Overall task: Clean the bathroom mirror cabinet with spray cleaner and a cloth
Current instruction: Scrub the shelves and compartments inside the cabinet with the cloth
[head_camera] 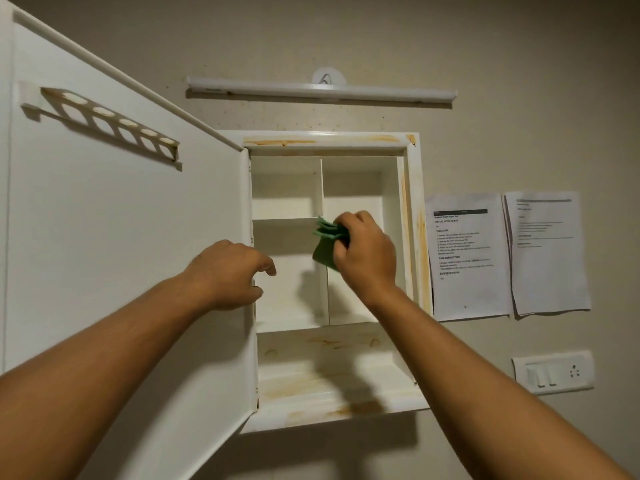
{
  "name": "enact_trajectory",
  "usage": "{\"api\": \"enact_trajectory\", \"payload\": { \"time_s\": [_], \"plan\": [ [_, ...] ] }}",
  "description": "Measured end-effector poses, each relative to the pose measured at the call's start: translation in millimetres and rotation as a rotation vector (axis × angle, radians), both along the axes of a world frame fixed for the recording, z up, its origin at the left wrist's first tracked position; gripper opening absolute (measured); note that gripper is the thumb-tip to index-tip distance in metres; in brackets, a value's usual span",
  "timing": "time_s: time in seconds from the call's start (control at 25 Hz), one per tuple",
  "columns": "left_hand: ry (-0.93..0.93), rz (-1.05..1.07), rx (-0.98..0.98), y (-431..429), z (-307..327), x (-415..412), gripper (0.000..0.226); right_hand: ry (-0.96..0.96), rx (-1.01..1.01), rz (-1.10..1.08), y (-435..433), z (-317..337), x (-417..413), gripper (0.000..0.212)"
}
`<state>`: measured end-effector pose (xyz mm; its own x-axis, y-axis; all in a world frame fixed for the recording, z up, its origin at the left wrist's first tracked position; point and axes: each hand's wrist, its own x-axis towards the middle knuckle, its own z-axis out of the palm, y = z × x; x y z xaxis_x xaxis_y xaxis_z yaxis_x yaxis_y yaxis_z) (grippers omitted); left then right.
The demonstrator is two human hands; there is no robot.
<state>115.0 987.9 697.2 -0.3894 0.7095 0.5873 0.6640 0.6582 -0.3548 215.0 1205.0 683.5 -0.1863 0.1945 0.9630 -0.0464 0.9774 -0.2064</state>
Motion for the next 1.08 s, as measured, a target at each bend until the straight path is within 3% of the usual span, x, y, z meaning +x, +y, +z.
{"api": "enact_trajectory", "payload": {
  "time_s": [0.12,0.2,0.32,0.48,0.6,0.68,0.8,0.92,1.0,1.08],
  "plan": [
    [-0.034,-0.022,0.028,4.5,6.6,-2.4,0.044,-0.095,0.291,-0.195,-0.1,7.7,-22.4,0.018],
    [-0.041,-0.03,0.039,7.0,9.1,-2.8,0.043,-0.224,0.334,-0.285,1.3,-16.2,-39.8,0.022],
    [-0.036,-0.03,0.044,7.2,5.6,-5.8,0.042,-0.225,0.191,-0.185,5.9,-46.2,-43.8,0.019],
    [-0.098,-0.033,0.01,8.7,6.2,-4.6,0.044,-0.398,0.195,-0.07,4.4,-78.0,-26.6,0.019],
    [-0.107,-0.011,-0.018,11.1,-0.9,-5.7,0.04,-0.561,-0.065,0.168,13.4,-79.0,-0.5,0.025],
    [-0.091,-0.013,-0.023,10.9,-4.1,-5.6,0.032,-0.469,-0.24,0.257,26.4,-69.9,20.0,0.023],
    [-0.124,-0.042,-0.035,12.8,-9.3,-6.5,0.02,-0.218,-0.254,-0.01,54.5,-72.4,45.3,0.019],
    [-0.139,-0.079,-0.042,19.8,-18.7,-5.9,0.017,-0.312,-0.111,-0.278,62.7,-102.9,46.2,0.018],
    [-0.12,-0.101,-0.033,26.1,-22.6,-4.7,0.019,-0.381,-0.161,-0.258,48.6,-127.5,27.3,0.019],
    [-0.109,-0.09,-0.056,29.7,-25.8,-5.1,0.022,-0.33,-0.339,-0.077,20.1,-142.2,3.6,0.025]
  ]
}}
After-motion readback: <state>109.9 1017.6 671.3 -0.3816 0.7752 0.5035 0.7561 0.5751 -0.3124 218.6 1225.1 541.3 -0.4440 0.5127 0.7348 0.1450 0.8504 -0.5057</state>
